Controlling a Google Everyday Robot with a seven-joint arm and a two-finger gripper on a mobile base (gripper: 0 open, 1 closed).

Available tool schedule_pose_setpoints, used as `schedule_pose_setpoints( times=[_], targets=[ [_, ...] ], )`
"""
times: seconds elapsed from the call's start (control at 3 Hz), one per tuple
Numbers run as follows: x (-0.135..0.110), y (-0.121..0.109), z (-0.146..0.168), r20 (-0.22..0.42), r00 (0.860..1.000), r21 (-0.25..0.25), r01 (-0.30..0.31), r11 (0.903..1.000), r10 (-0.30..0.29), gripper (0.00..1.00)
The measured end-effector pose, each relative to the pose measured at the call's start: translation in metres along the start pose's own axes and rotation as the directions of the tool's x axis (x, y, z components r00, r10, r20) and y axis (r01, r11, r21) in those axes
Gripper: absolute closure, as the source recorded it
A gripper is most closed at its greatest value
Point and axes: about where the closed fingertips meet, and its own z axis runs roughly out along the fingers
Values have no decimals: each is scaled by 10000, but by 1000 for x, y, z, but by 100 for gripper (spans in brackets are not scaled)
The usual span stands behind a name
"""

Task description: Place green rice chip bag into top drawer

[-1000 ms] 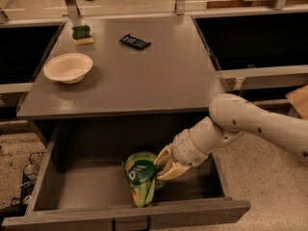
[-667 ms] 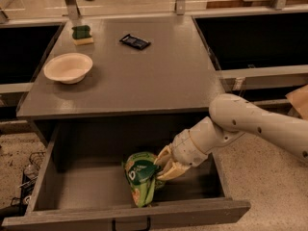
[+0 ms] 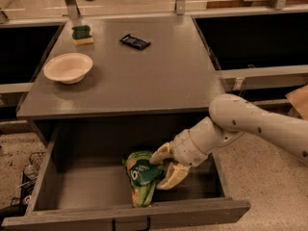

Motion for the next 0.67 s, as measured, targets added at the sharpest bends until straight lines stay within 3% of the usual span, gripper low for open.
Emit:
schedule_pose_setpoints(
  times=[0.33,0.67],
  targets=[
    [0,0,0,0,10000,-1,0,10000,0,0],
    [0,0,0,0,10000,-1,0,10000,0,0]
  ],
)
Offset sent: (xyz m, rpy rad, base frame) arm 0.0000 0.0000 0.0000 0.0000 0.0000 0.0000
